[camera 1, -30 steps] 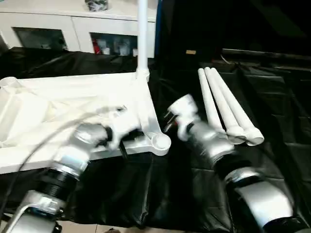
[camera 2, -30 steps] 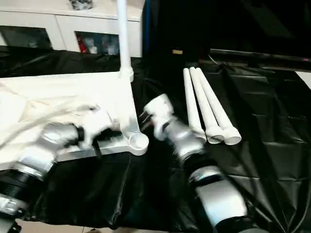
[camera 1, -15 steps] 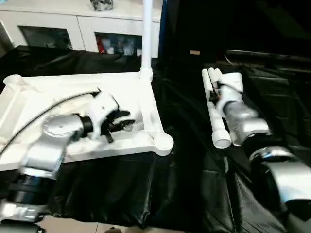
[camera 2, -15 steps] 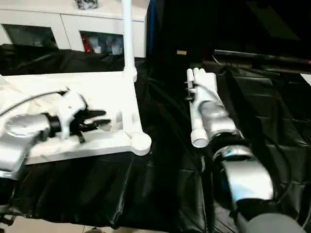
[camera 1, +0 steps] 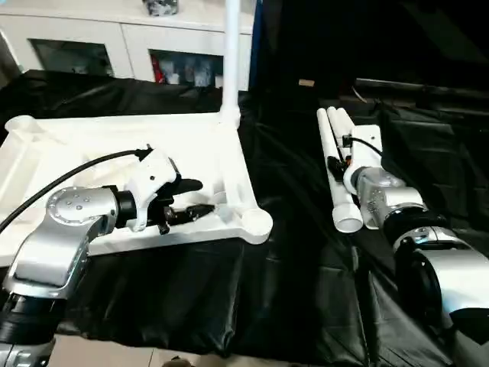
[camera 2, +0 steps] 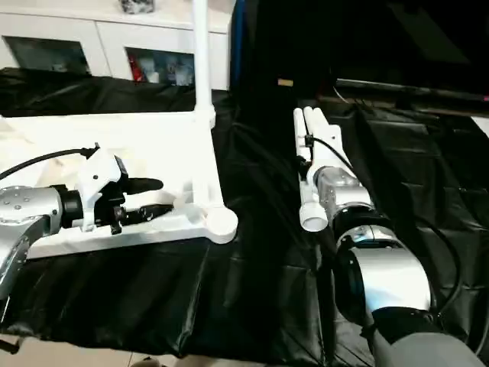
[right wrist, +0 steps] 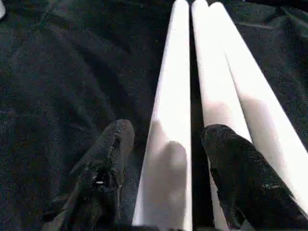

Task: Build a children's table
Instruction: Pick table leg

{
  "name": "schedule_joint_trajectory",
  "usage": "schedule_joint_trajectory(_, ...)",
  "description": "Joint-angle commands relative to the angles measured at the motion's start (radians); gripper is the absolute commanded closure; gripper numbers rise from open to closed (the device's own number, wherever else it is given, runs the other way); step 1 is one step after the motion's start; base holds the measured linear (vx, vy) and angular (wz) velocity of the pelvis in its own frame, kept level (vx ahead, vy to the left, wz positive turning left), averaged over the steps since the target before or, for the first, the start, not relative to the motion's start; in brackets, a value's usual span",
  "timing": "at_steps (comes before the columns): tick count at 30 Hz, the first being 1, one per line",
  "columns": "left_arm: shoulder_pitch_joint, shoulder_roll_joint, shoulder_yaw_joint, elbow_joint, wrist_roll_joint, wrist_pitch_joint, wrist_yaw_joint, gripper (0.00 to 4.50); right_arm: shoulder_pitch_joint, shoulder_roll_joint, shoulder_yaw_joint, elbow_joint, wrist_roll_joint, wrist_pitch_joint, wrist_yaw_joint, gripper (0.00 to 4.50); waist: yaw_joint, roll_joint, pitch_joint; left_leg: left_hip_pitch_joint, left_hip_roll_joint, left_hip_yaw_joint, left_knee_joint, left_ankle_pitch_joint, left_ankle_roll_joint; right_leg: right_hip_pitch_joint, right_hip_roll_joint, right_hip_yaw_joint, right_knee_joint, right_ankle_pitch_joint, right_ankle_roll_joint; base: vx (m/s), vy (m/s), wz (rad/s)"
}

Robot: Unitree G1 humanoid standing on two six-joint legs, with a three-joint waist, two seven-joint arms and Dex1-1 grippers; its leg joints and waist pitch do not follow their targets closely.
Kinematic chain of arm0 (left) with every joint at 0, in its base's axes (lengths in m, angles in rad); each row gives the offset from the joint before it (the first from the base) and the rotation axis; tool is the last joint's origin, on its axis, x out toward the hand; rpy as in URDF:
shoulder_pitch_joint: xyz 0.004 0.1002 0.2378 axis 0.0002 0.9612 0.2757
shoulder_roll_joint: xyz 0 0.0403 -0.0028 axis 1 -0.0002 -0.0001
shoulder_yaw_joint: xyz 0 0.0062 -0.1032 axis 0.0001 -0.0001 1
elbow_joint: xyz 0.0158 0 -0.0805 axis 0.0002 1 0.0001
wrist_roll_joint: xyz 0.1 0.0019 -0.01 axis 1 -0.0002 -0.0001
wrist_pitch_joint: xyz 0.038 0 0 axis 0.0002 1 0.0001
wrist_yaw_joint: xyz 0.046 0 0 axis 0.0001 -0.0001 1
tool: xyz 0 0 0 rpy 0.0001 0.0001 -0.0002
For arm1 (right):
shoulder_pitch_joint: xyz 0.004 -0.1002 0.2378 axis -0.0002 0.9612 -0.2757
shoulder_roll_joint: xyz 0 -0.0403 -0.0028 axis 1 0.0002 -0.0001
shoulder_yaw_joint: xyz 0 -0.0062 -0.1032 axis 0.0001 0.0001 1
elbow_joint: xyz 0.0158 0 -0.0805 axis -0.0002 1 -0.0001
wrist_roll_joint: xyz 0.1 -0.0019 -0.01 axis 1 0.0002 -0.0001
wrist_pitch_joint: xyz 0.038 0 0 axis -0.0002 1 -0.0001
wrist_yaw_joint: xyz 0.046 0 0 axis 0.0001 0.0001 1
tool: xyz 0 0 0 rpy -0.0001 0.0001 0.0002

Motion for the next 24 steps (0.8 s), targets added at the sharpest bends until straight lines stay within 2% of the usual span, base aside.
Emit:
schedule_joint_trajectory(1,0.005,0.014,-0.01,-0.026,-0.001,0.006,-0.006,1.25,-0.019,-0.005,0.013,0.022,-0.025,0.034,-0.031,1.39,0.004,0.01,-0.062,0.0,0.012,0.004,-0.066,-0.181,-0.017,0.054,-0.061,0.053,-0.064,-0.173,-0.181,0.0,0.0,0.0)
schedule_joint_trajectory(5,0.0,0.031,-0.02,-0.044,-0.008,0.023,-0.02,1.15,-0.03,-0.006,0.004,0.041,-0.015,0.121,-0.043,1.37,0.004,0.013,-0.064,0.0,0.011,0.004,-0.065,-0.17,-0.022,0.055,-0.059,0.053,-0.06,-0.153,-0.18,0.0,0.0,0.0)
schedule_joint_trajectory(10,-0.012,0.034,-0.021,-0.057,-0.016,0.039,-0.022,1.15,-0.037,-0.007,-0.012,0.05,0.001,0.176,-0.019,1.37,0.007,0.01,-0.066,-0.003,0.01,0.004,-0.063,-0.152,-0.023,0.058,-0.058,0.053,-0.055,-0.117,-0.185,0.0,0.0,0.0)
schedule_joint_trajectory(11,-0.018,0.036,-0.025,-0.061,-0.019,0.045,-0.021,1.15,-0.039,-0.007,-0.018,0.054,0.006,0.196,-0.008,1.37,0.008,0.011,-0.066,-0.003,0.01,0.004,-0.063,-0.151,-0.022,0.058,-0.058,0.053,-0.056,-0.116,-0.185,0.0,0.0,0.0)
schedule_joint_trajectory(12,-0.027,0.04,-0.03,-0.066,-0.024,0.055,-0.022,1.15,-0.041,-0.007,-0.021,0.058,0.01,0.223,0.008,1.37,0.009,0.006,-0.066,-0.003,0.011,0.005,-0.063,-0.15,-0.019,0.058,-0.058,0.053,-0.056,-0.116,-0.185,0.0,0.0,0.0)
schedule_joint_trajectory(13,-0.03,0.042,-0.033,-0.069,-0.027,0.059,-0.024,1.15,-0.042,-0.007,-0.023,0.06,0.011,0.233,0.013,1.37,0.011,0.008,-0.065,-0.003,0.011,0.005,-0.063,-0.149,-0.02,0.058,-0.059,0.053,-0.055,-0.123,-0.185,0.0,0.0,0.0)
schedule_joint_trajectory(16,-0.04,0.049,-0.044,-0.08,-0.036,0.079,-0.034,1.09,-0.043,-0.009,-0.03,0.064,0.015,0.251,0.015,1.37,0.011,0.006,-0.064,-0.004,0.012,0.005,-0.063,-0.146,-0.024,0.058,-0.062,0.054,-0.056,-0.131,-0.183,0.0,0.0,0.0)
schedule_joint_trajectory(17,-0.045,0.054,-0.052,-0.085,-0.037,0.083,-0.044,1.06,-0.043,-0.012,-0.031,0.067,0.014,0.261,0.02,1.64,0.011,0.003,-0.065,-0.003,0.012,0.006,-0.063,-0.143,-0.024,0.057,-0.061,0.053,-0.056,-0.132,-0.183,0.0,0.0,0.0)
schedule_joint_trajectory(19,-0.05,0.059,-0.061,-0.091,-0.038,0.087,-0.053,1.06,-0.043,-0.015,-0.03,0.069,0.011,0.27,0.02,1.71,0.013,0.004,-0.065,-0.003,0.012,0.006,-0.062,-0.132,-0.026,0.057,-0.061,0.053,-0.055,-0.124,-0.183,0.0,0.0,0.0)
schedule_joint_trajectory(20,-0.053,0.061,-0.067,-0.094,-0.037,0.089,-0.057,1.06,-0.043,-0.017,-0.031,0.071,0.009,0.28,0.021,1.74,0.012,-0.004,-0.065,-0.004,0.011,0.007,-0.062,-0.129,-0.026,0.058,-0.06,0.053,-0.055,-0.125,-0.179,0.0,0.0,0.0)
schedule_joint_trajectory(21,-0.055,0.061,-0.069,-0.095,-0.036,0.089,-0.059,1.06,-0.043,-0.018,-0.032,0.071,0.01,0.285,0.022,1.84,0.013,-0.002,-0.065,-0.003,0.011,0.006,-0.062,-0.13,-0.027,0.058,-0.06,0.054,-0.055,-0.129,-0.178,0.0,0.0,0.0)
schedule_joint_trajectory(23,-0.06,0.06,-0.075,-0.094,-0.029,0.083,-0.056,1.06,-0.042,-0.02,-0.034,0.072,0.011,0.299,0.03,1.98,0.013,-0.006,-0.065,-0.003,0.012,0.007,-0.062,-0.133,-0.03,0.056,-0.061,0.054,-0.056,-0.135,-0.174,0.0,0.0,0.0)
schedule_joint_trajectory(24,-0.063,0.059,-0.078,-0.092,-0.026,0.079,-0.054,1.06,-0.041,-0.021,-0.034,0.073,0.011,0.31,0.038,2.15,0.013,-0.005,-0.064,-0.004,0.012,0.006,-0.063,-0.135,-0.032,0.057,-0.061,0.054,-0.055,-0.139,-0.173,0.0,0.0,0.0)
